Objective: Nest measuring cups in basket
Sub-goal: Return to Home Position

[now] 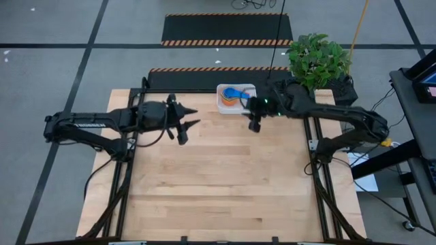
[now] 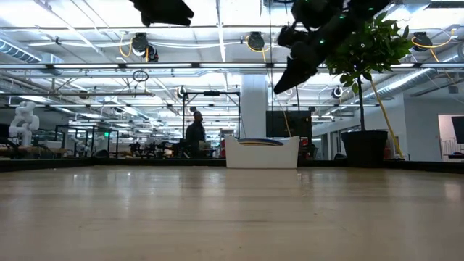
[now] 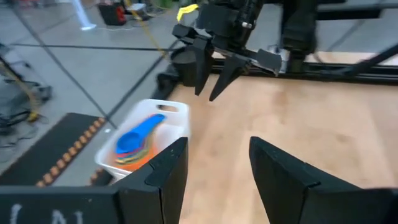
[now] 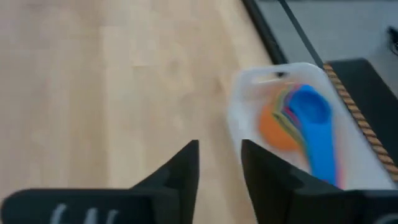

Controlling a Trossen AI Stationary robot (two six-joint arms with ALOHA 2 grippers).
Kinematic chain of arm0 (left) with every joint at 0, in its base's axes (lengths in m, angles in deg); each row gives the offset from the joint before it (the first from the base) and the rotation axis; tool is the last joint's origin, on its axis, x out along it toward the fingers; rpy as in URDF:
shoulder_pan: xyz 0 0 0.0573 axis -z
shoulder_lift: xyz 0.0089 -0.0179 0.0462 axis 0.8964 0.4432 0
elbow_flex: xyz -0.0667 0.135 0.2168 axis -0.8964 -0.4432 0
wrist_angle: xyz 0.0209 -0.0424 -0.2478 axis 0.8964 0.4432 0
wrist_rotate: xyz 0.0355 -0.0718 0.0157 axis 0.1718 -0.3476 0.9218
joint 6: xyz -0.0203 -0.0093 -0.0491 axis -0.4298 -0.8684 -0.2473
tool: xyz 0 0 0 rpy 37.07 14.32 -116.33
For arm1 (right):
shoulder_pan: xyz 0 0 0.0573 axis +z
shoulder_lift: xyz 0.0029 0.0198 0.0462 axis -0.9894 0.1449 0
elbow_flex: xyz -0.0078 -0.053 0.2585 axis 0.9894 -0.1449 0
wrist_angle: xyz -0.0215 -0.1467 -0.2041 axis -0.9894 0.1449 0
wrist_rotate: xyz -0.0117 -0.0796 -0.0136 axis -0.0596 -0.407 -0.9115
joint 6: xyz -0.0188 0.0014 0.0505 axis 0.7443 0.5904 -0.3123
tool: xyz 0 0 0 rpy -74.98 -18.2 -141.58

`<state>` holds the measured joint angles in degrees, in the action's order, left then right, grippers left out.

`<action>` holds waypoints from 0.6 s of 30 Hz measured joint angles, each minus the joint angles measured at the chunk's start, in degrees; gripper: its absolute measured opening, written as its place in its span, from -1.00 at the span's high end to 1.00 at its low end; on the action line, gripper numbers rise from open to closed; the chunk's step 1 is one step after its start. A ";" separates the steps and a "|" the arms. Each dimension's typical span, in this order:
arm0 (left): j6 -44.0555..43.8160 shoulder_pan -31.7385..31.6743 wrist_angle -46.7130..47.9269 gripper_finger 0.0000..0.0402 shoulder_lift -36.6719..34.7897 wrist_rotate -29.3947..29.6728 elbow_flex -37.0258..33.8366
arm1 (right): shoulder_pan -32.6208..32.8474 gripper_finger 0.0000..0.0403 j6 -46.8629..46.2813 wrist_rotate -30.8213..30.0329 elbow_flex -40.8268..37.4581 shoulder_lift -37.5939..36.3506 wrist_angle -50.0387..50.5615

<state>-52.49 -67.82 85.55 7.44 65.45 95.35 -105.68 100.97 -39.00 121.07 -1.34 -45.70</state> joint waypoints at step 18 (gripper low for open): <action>-7.45 19.33 -3.96 0.13 0.04 7.43 -4.30 | 14.62 0.97 -5.24 -0.26 -24.50 -23.94 -15.52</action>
<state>-59.94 -48.49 81.59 7.48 72.88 91.05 -91.06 95.73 -39.26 96.57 -25.28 -61.22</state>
